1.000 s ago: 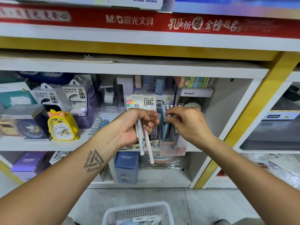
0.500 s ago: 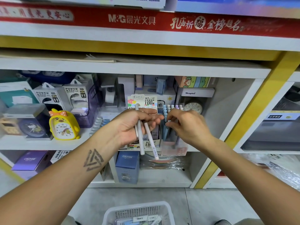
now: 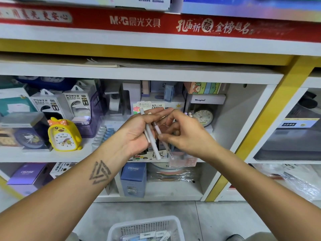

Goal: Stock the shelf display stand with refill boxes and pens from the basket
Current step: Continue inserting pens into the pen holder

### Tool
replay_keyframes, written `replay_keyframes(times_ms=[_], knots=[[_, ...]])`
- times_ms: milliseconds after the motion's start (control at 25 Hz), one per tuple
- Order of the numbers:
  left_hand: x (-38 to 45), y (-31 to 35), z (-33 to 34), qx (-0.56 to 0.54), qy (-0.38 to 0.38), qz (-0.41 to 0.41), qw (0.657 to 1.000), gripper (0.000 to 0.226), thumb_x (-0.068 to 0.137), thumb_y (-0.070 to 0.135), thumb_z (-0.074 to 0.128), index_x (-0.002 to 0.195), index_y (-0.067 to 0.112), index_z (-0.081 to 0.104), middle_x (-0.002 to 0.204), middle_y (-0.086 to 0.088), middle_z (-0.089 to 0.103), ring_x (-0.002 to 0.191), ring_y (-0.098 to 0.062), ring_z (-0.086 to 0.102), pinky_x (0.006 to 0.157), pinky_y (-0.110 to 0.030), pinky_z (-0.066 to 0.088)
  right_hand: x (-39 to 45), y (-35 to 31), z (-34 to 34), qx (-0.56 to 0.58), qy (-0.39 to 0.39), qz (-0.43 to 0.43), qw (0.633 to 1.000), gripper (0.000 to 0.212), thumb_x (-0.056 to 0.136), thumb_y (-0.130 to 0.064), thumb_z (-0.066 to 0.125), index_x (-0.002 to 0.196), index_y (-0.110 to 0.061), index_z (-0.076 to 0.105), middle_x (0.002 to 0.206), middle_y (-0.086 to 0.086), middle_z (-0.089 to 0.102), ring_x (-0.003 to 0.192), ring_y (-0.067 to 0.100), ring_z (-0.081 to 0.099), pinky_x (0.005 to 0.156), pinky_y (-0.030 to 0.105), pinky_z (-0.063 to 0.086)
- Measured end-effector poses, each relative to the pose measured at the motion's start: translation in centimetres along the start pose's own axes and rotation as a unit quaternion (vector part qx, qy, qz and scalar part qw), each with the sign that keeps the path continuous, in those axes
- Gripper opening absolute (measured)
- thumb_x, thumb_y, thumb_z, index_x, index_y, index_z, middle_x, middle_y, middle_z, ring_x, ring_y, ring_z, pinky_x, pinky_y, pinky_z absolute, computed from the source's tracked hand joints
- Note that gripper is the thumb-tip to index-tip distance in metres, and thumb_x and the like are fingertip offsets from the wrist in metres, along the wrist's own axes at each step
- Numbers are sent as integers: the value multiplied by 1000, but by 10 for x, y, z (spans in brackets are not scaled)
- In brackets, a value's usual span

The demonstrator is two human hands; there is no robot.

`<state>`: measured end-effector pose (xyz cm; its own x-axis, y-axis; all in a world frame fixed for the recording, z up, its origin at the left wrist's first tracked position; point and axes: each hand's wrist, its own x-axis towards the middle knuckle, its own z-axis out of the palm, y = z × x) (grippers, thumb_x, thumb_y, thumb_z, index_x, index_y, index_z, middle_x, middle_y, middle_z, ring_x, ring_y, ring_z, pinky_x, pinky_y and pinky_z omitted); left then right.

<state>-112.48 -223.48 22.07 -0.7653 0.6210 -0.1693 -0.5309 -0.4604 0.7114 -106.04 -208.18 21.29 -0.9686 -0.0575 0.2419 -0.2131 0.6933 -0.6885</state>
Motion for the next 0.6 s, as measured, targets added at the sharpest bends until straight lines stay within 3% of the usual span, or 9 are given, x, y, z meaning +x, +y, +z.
replay_keyframes(times_ms=[120,240,320,360,440,520,600], knots=[[2,-5,4,12,0,-2,1000,39,95,-1,49,134,-3,51,119,-17,69,105,-29,70,78,-42,61,-1,-2,-2,60,-26,1,998,36,80,-14,79,92,-32,51,67,-8,70,51,5,59,53,29,48],[3,-7,3,24,3,-26,999,33,91,9,59,124,2,56,120,-20,68,107,-35,68,78,-56,59,0,2,-32,131,-5,12,991,64,79,1,72,131,-31,51,67,5,69,53,13,61,52,30,52],[4,-7,1,27,33,-44,998,25,85,10,66,108,3,61,103,-21,72,89,-30,73,68,-50,61,-2,12,-58,137,43,45,989,84,80,3,67,150,-33,38,65,12,68,52,16,61,52,27,52],[4,-8,0,41,49,-54,997,20,81,11,70,99,4,63,86,-17,72,69,-23,72,58,-39,60,-3,18,-69,133,65,58,987,85,81,3,67,152,-33,35,66,14,68,52,18,61,52,26,51],[5,-10,-1,74,67,-77,992,13,77,14,74,82,7,64,63,-6,58,40,-9,49,38,-20,43,-6,29,-81,115,95,66,987,79,86,1,69,149,-34,38,68,18,68,53,21,63,52,28,52],[7,-12,-1,98,75,-101,987,17,77,18,75,72,11,61,57,0,46,35,-5,31,32,-16,28,-5,39,-83,82,130,60,986,61,88,-2,69,135,-33,47,69,18,69,57,25,67,57,36,59],[6,-13,2,113,76,-124,983,20,81,17,73,70,12,57,60,-1,44,39,-6,27,34,-16,25,-4,46,-80,66,183,60,979,42,90,-8,70,119,-31,50,73,14,70,64,25,71,65,42,62]])
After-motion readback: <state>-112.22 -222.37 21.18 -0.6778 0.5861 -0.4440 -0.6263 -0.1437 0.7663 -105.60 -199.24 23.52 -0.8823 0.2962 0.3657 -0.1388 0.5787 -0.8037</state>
